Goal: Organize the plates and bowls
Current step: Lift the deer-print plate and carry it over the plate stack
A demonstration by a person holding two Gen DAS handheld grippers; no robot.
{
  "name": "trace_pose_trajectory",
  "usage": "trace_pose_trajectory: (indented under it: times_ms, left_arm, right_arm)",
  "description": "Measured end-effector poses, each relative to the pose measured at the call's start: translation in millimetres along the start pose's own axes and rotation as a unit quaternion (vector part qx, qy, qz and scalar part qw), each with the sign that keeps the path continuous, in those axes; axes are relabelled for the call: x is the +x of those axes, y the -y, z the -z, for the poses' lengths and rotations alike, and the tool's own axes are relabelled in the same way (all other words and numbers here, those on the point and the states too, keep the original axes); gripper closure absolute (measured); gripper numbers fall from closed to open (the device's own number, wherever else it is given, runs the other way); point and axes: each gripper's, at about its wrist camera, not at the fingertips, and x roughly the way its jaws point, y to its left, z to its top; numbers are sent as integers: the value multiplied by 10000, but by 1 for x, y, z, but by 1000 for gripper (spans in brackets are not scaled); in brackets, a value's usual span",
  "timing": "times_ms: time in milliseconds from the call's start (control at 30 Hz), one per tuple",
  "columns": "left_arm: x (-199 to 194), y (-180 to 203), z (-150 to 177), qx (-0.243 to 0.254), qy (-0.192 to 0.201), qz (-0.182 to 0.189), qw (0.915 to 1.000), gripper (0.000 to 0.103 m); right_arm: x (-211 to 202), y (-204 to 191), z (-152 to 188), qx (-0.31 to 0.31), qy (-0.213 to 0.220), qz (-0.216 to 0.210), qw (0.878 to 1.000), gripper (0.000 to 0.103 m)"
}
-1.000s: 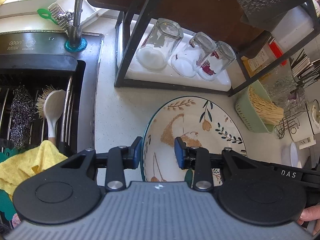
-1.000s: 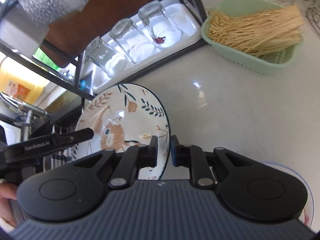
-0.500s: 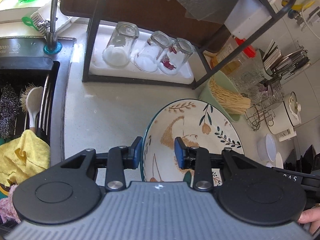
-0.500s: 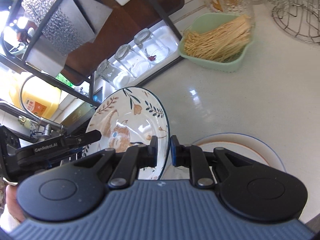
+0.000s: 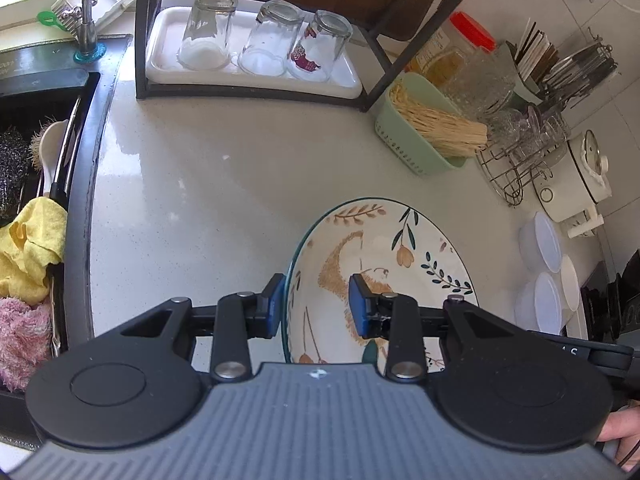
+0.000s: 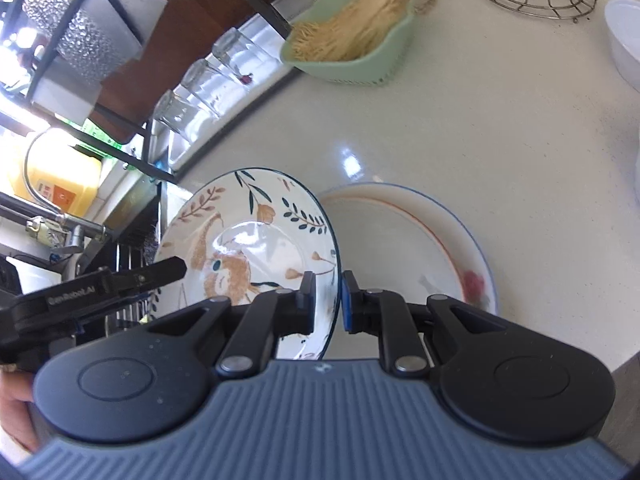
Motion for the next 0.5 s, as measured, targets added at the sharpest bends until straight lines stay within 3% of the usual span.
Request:
trace_pose_trajectory:
  times_ms: [233,500]
  left_arm:
    - [2,31,12,310,-79,-282,9991,65]
    - [4,57,29,465,-69,-720,9963,65]
  right_arm:
    - [-6,21,5,11,-82,-84,9999,87]
    - [2,30,4,-311,-382,101,9987,87]
